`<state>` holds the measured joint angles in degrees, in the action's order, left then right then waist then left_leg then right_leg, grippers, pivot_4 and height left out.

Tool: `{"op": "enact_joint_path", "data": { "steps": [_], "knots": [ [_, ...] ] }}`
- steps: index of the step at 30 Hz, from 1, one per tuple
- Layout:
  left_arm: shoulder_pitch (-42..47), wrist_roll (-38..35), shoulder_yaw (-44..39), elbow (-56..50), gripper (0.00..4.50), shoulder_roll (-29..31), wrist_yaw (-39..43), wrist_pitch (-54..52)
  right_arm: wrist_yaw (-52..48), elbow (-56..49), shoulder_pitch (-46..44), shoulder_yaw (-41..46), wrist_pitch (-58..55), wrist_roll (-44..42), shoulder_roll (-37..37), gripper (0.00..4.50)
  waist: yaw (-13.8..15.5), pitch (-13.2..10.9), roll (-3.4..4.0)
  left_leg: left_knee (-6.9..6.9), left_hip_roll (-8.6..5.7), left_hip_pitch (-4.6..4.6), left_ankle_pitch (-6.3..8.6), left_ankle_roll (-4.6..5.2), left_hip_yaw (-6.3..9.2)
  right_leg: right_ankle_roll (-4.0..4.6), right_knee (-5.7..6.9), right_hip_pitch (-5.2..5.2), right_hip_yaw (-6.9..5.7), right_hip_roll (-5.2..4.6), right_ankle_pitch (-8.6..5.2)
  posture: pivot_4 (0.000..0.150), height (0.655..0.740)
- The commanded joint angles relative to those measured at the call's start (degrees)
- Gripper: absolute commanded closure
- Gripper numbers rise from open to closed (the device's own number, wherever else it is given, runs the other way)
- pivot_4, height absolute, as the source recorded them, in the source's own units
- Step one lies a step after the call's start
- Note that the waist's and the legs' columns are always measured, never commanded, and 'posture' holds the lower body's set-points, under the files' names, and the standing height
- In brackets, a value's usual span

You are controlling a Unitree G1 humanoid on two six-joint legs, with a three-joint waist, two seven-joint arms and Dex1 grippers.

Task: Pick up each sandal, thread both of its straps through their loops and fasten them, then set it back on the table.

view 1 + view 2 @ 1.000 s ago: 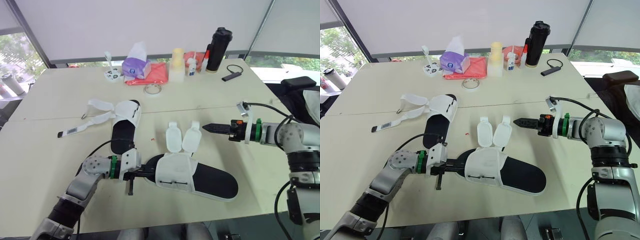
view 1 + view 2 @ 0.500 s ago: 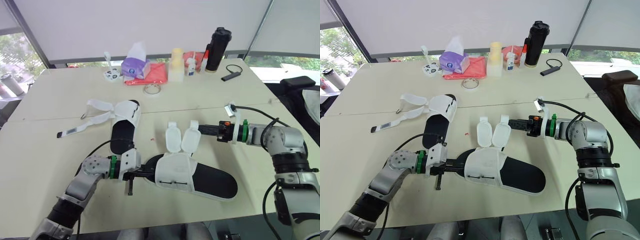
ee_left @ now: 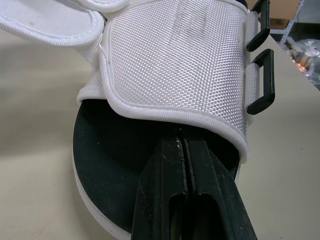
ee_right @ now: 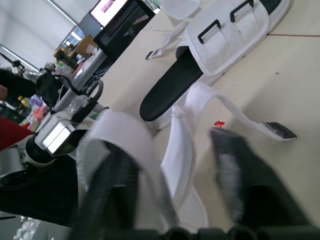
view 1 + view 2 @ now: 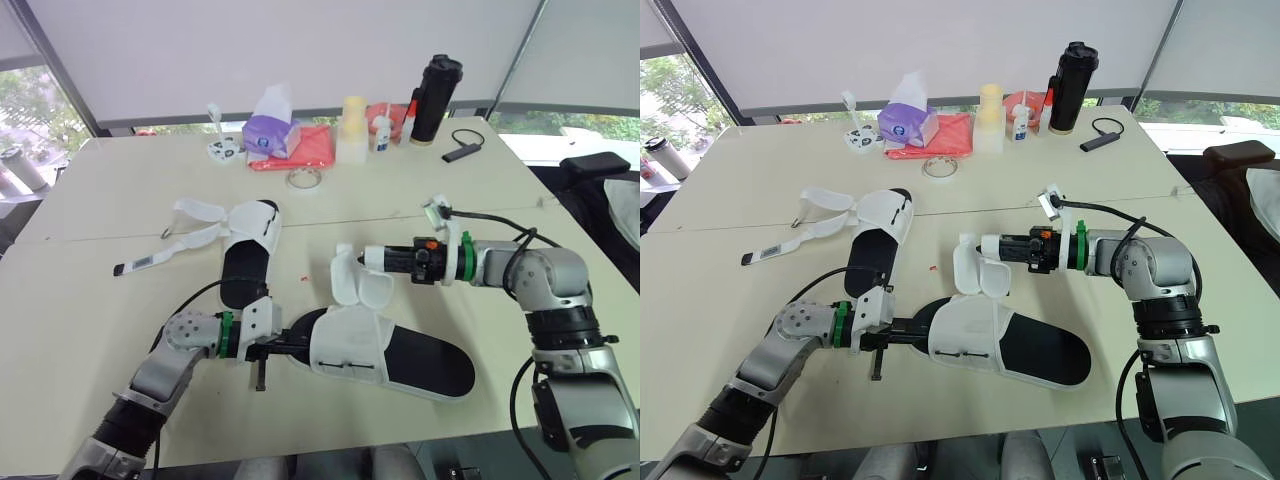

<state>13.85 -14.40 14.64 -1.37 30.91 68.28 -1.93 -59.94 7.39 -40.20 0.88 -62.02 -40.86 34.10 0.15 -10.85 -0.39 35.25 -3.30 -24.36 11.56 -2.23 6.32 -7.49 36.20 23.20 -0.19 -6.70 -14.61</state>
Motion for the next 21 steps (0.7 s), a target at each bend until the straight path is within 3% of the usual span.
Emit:
{"op": "enact_joint_path", "data": {
  "steps": [1,4,8,13,21],
  "knots": [
    [-0.76,0.04,0.41,-1.37,4.5,0.09,-0.17,-0.32,-0.09,-5.36,1.63,0.92,1.14,-0.7,1.19,4.32,0.05,0.0,0.0,0.0,0.0,0.0,0.0,0.0,0.0,0.0,0.0,0.0,0.0,0.0,0.0,0.15,0.74],
    [-0.86,0.06,0.45,-1.53,4.5,0.07,-0.3,-0.33,0.3,-10.2,4.01,0.41,2.96,0.06,2.15,4.45,0.07,0.0,0.0,0.0,0.0,0.0,0.0,0.0,0.0,0.0,0.0,0.0,0.0,0.0,0.0,0.15,0.74],
    [-1.07,0.2,0.54,-1.47,4.5,0.02,-0.38,-0.1,4.0,-20.53,7.9,-3.59,13.01,8.61,4.68,4.45,0.08,0.0,0.0,-0.01,0.0,0.0,0.0,0.0,0.0,0.0,0.0,0.01,0.0,0.0,0.0,0.15,0.74],
    [-1.12,0.27,0.76,-1.25,4.5,-0.06,-0.23,0.08,10.48,-26.62,12.29,-11.09,48.24,34.95,10.87,4.45,0.13,0.0,0.0,0.0,-0.01,0.0,0.0,-0.01,-0.04,-0.02,-0.01,0.01,0.0,-0.01,-0.01,0.15,0.74],
    [-1.19,0.9,2.33,-0.41,4.5,-0.33,0.92,0.13,26.06,-19.5,10.78,-11.06,84.51,59.3,13.16,4.45,0.09,0.0,0.0,0.0,-0.01,0.08,-0.04,-0.08,-0.05,0.0,0.0,-0.05,0.0,0.0,-0.01,0.15,0.74]
  ]
}}
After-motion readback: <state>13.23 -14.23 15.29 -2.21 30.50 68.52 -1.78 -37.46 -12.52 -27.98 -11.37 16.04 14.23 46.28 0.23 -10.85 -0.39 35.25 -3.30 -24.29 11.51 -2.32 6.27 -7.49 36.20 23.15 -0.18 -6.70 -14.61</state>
